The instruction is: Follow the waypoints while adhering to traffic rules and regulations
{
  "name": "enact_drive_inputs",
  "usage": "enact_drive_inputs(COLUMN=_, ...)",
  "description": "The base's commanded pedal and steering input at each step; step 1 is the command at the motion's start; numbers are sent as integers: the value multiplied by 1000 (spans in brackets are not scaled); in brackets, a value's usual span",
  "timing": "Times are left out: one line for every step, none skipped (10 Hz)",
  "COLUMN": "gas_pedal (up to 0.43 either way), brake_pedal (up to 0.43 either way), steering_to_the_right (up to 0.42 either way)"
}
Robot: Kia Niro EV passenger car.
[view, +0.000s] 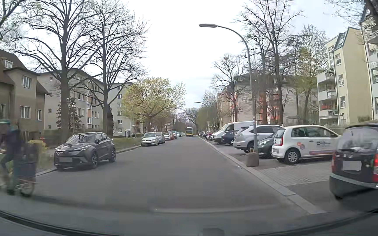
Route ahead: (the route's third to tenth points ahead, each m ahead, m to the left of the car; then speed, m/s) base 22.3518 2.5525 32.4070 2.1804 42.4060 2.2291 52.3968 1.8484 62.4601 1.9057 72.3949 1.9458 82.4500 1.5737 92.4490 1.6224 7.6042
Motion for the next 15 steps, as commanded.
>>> enact_drive_inputs(gas_pedal=0, brake_pedal=0, steering_to_the_right=12)
enact_drive_inputs(gas_pedal=0, brake_pedal=0, steering_to_the_right=12)
enact_drive_inputs(gas_pedal=0, brake_pedal=49, steering_to_the_right=12)
enact_drive_inputs(gas_pedal=0, brake_pedal=79, steering_to_the_right=12)
enact_drive_inputs(gas_pedal=0, brake_pedal=91, steering_to_the_right=12)
enact_drive_inputs(gas_pedal=0, brake_pedal=104, steering_to_the_right=12)
enact_drive_inputs(gas_pedal=0, brake_pedal=116, steering_to_the_right=12)
enact_drive_inputs(gas_pedal=0, brake_pedal=116, steering_to_the_right=10)
enact_drive_inputs(gas_pedal=0, brake_pedal=110, steering_to_the_right=9)
enact_drive_inputs(gas_pedal=0, brake_pedal=110, steering_to_the_right=9)
enact_drive_inputs(gas_pedal=0, brake_pedal=110, steering_to_the_right=9)
enact_drive_inputs(gas_pedal=0, brake_pedal=122, steering_to_the_right=9)
enact_drive_inputs(gas_pedal=0, brake_pedal=146, steering_to_the_right=8)
enact_drive_inputs(gas_pedal=0, brake_pedal=189, steering_to_the_right=7)
enact_drive_inputs(gas_pedal=0, brake_pedal=213, steering_to_the_right=6)
